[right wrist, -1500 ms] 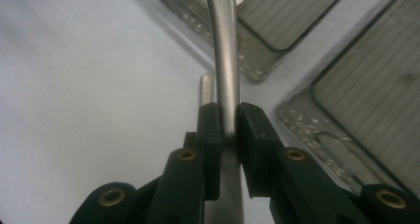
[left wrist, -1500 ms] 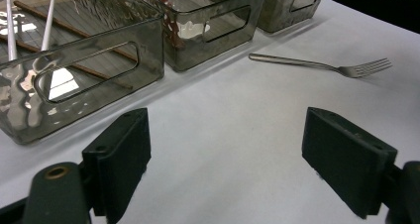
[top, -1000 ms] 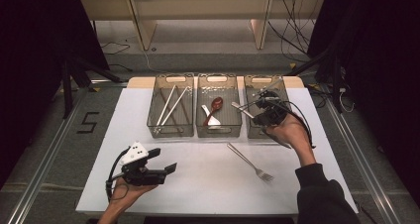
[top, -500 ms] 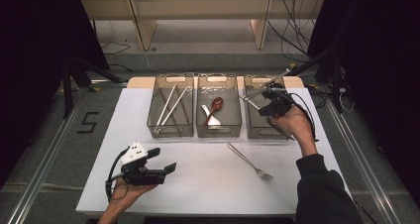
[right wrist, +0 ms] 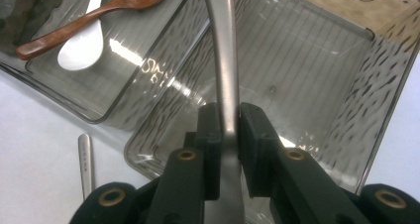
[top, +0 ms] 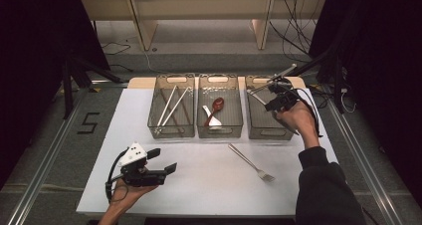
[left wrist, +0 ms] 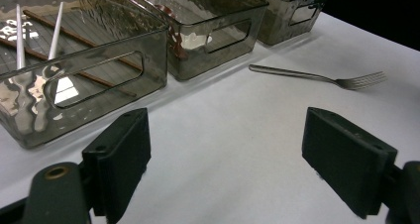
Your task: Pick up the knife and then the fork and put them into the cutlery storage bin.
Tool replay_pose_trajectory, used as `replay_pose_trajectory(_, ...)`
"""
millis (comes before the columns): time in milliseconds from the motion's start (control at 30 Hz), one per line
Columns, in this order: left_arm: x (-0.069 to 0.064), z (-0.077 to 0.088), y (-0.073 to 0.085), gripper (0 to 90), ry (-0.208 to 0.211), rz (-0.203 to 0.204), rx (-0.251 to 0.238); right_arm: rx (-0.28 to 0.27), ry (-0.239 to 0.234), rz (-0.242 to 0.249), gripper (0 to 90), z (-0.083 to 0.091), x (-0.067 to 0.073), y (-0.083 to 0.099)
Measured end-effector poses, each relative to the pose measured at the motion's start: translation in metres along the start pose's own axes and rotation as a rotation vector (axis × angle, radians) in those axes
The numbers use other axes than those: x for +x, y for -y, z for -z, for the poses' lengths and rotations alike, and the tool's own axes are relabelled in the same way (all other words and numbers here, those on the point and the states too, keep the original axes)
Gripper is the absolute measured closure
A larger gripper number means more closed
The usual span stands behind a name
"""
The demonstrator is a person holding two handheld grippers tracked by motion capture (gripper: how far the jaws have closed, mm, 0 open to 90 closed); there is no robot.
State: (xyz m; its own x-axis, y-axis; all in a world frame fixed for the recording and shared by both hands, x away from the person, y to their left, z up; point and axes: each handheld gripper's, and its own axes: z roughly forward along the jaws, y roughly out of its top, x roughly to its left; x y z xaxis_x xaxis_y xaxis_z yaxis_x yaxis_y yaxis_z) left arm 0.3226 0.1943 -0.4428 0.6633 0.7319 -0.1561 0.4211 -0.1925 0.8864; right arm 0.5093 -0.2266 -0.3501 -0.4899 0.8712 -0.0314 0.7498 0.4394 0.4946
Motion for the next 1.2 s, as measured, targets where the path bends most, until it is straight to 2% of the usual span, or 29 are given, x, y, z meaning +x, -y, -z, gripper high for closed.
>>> replay_pose_trajectory(700,0.0,0.003,0.001,18.5,0.009,0.015,-0.014,0.004,0.036,-0.063,80.6,-0.011,-0.021,-0.014)
replay_pose_trajectory(1200,0.0,0.004,0.002,18.5,0.013,0.016,-0.017,0.005,0.044,-0.081,80.5,-0.023,-0.026,-0.024)
